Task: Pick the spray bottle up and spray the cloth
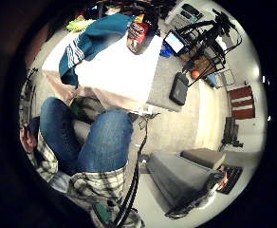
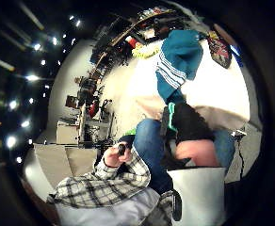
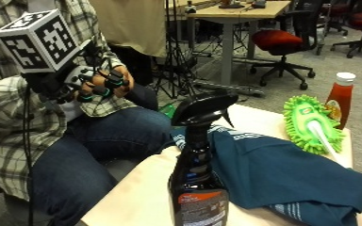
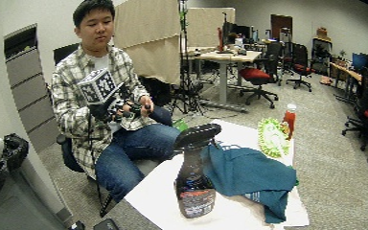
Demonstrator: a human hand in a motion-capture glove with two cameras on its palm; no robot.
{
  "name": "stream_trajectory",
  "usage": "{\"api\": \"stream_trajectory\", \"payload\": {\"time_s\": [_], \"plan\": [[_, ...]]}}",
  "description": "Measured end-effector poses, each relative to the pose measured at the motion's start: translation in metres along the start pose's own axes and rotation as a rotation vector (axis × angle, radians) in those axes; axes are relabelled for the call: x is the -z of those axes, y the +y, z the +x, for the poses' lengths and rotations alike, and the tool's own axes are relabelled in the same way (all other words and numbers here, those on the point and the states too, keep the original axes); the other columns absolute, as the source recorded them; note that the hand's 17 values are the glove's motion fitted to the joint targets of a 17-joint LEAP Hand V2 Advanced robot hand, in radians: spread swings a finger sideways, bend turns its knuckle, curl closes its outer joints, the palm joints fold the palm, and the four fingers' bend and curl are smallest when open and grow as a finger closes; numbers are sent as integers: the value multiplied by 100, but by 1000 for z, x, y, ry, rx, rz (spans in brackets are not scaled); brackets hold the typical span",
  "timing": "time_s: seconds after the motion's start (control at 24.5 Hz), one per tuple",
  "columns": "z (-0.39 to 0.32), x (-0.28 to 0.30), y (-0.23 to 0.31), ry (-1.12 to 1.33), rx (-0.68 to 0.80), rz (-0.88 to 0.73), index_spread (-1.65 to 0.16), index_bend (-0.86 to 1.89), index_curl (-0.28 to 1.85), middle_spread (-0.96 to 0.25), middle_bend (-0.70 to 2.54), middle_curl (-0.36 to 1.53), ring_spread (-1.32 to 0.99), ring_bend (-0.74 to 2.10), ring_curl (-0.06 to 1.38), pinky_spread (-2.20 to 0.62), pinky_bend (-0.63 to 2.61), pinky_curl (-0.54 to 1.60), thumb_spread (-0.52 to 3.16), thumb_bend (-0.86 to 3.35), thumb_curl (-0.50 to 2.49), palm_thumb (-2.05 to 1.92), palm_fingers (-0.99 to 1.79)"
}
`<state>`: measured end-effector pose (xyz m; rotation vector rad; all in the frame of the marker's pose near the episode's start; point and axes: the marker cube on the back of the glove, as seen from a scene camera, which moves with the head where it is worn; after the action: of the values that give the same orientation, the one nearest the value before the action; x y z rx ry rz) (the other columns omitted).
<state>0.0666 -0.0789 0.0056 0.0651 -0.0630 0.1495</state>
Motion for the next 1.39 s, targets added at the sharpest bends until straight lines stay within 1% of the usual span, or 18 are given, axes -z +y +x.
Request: {"api": "stream_trajectory", "payload": {"time_s": [0.33, 0.49, 0.81, 1.06, 1.39], "plan": [[41, 3, -66, -166, -97, 108, -28, 16, 27, -2, 19, 24, 10, 34, 21, 20, 22, 25, 121, 21, 35, 55, 29], [61, -1, -98, -213, -154, 145, -27, 14, 27, -2, 18, 25, 10, 37, 23, 20, 25, 27, 120, 20, 37, 61, 34], [100, -9, -150, -330, -278, 226, -24, 13, 27, 1, 18, 27, 9, 40, 26, 18, 30, 31, 117, 17, 40, 67, 38], [127, -28, -187, -504, -333, 271, -23, 13, 27, 2, 18, 28, 8, 42, 28, 18, 33, 33, 113, 15, 42, 72, 38], [134, -37, -216, -583, -343, 318, -23, 15, 27, 1, 20, 30, 6, 44, 29, 16, 32, 33, 110, 12, 45, 78, 42]]}}
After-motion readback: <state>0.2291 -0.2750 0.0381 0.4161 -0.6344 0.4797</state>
